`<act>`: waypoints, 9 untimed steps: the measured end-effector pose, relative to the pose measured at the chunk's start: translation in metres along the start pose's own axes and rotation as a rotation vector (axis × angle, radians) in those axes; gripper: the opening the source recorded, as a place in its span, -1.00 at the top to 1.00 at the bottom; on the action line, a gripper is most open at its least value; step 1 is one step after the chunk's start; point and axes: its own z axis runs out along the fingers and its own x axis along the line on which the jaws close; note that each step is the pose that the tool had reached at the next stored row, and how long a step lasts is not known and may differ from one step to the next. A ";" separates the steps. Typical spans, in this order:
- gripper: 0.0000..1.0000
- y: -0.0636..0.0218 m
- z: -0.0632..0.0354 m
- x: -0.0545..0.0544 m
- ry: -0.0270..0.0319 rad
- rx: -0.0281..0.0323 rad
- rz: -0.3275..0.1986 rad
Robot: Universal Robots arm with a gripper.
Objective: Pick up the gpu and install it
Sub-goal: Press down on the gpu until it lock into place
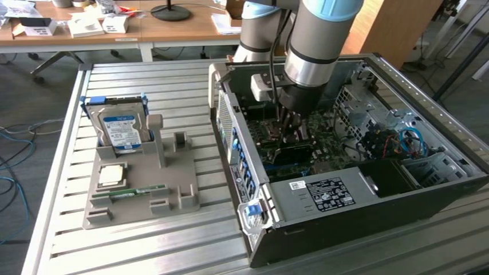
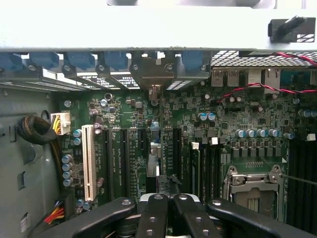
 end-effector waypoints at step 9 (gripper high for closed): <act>0.79 0.0003 0.0040 0.000 0.0004 -0.0001 0.000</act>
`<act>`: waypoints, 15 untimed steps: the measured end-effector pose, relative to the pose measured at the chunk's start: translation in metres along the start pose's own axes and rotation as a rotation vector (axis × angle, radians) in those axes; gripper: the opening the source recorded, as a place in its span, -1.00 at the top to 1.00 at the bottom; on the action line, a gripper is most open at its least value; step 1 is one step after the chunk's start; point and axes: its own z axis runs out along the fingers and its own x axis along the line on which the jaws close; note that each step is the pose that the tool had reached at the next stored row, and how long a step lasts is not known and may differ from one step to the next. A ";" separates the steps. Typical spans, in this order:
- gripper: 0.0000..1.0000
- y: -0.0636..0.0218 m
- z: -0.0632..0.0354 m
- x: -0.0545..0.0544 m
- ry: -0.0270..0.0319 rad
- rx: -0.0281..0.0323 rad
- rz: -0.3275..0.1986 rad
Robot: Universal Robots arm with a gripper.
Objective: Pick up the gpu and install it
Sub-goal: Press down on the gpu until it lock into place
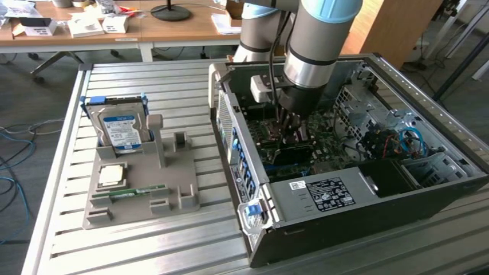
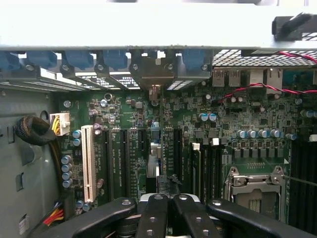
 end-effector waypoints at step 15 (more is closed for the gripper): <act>0.79 0.0000 -0.0092 0.000 -0.0003 0.0001 0.000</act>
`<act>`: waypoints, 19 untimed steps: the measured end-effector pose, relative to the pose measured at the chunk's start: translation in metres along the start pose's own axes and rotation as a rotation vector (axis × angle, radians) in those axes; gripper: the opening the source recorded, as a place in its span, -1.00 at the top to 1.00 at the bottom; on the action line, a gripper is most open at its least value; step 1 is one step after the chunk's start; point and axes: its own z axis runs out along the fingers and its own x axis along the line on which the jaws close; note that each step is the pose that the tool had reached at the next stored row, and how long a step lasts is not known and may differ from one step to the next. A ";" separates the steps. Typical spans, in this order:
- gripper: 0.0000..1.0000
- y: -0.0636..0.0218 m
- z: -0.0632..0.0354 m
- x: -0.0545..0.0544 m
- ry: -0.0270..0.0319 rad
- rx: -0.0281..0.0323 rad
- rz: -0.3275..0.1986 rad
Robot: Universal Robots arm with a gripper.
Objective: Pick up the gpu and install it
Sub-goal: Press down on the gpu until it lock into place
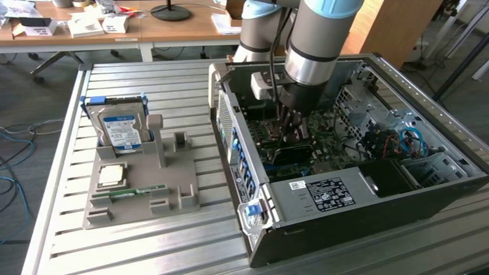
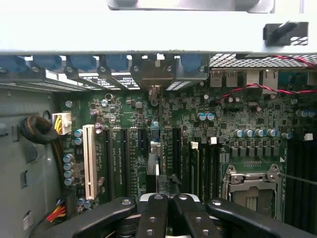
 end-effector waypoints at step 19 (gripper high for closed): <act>0.79 -0.0002 -0.0119 0.000 0.0000 -0.0001 0.000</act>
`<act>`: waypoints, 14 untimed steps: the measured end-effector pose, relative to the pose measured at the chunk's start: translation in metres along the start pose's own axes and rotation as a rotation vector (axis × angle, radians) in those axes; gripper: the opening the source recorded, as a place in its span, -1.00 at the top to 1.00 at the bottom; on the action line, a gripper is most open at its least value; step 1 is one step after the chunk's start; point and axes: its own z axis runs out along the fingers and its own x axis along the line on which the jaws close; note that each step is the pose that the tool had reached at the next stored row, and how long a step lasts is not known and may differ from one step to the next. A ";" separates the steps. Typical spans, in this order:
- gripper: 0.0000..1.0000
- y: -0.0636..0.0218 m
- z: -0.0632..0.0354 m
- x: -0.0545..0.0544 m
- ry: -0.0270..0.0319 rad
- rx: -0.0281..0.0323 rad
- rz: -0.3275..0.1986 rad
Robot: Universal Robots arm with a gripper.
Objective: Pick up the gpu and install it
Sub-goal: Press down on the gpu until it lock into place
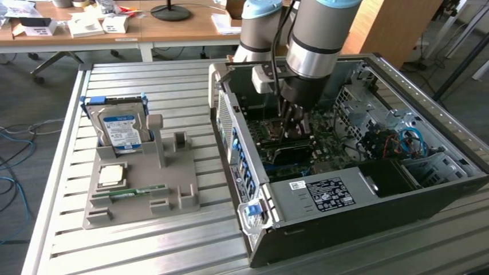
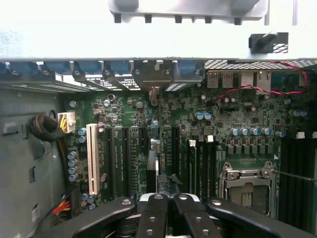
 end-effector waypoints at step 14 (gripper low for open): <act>0.79 -0.0003 -0.0204 -0.001 -0.0001 0.0001 0.000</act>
